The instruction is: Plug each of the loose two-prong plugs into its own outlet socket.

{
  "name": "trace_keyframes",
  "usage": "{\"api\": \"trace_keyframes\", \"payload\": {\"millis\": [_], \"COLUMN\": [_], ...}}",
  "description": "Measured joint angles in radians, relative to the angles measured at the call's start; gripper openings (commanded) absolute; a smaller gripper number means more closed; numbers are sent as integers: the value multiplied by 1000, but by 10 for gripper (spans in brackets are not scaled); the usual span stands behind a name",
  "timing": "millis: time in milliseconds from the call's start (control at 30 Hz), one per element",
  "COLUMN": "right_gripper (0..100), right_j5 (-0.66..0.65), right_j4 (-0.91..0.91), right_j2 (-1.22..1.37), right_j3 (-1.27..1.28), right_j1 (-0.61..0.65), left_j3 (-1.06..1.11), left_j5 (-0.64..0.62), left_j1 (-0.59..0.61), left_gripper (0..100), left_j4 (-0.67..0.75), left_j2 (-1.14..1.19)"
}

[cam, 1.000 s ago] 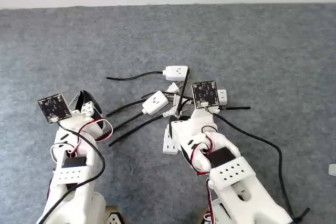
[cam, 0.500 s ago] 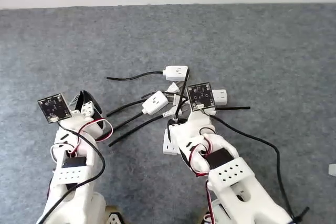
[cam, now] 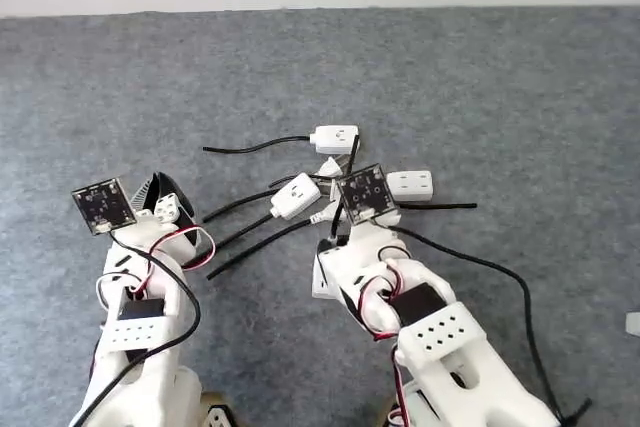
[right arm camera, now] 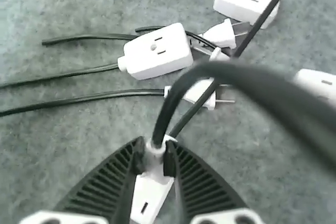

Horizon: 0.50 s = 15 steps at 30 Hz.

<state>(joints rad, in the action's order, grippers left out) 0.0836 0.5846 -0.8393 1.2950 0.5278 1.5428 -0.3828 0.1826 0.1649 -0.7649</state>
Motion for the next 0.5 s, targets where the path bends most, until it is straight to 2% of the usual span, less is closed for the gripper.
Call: {"api": "trace_keyframes", "payload": {"millis": [200, 500], "right_gripper": [8, 8], "right_j5": [-75, -127], "right_j4": [94, 104], "right_j2": [-2, 46], "right_j3": [-9, -41], "right_j1": [52, 61], "left_j3": [0, 0], "left_j5": [0, 0], "left_j1": [0, 0], "left_gripper": [13, 13], "left_j4": [0, 0], "left_j2": [0, 0]}}
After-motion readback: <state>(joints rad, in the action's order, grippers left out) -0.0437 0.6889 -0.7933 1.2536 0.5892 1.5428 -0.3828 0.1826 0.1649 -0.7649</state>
